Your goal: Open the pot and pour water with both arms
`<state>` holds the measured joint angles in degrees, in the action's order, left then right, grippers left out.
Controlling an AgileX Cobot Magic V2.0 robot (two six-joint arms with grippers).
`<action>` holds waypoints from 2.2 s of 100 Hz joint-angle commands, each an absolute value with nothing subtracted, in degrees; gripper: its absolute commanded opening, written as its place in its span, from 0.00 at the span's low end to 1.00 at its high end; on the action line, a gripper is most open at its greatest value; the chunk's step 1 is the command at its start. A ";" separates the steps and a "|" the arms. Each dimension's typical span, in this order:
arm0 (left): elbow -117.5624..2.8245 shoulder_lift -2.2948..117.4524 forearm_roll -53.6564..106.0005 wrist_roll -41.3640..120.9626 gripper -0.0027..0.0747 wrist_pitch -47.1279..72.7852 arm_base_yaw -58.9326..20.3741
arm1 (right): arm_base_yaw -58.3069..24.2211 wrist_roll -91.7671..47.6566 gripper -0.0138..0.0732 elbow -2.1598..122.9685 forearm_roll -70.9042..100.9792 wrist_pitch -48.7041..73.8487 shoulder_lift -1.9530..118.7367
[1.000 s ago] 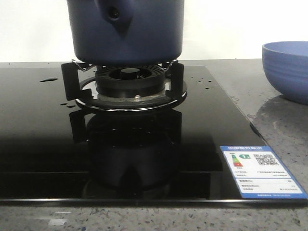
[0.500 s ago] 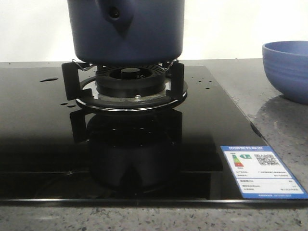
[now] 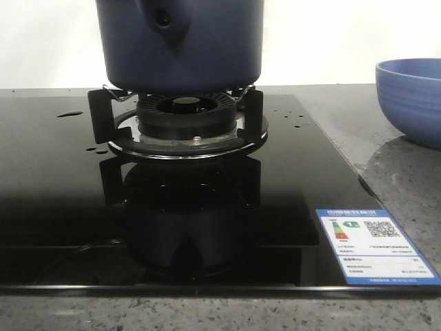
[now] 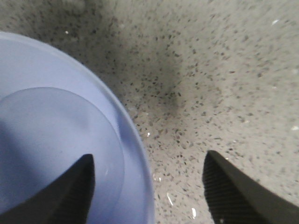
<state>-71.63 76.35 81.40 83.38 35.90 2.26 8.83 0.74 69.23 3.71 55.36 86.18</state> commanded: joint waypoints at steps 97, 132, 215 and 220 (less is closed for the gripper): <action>-73.99 74.24 85.96 83.18 0.47 30.98 2.35 | 2.65 -4.64 0.07 93.80 14.78 63.17 85.65; -73.99 74.24 85.96 83.18 0.47 30.85 2.35 | -7.73 -4.64 0.07 106.37 17.89 63.67 88.41; -73.99 74.24 85.96 83.18 0.47 30.85 2.35 | -22.43 -17.54 0.10 98.49 22.04 25.17 92.36; -73.99 74.24 85.96 83.18 0.47 30.85 2.35 | -23.45 -18.79 0.10 94.97 22.04 19.62 91.34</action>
<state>-71.63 76.35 81.79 83.38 31.48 2.26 -21.97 -15.74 97.32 20.11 32.82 96.14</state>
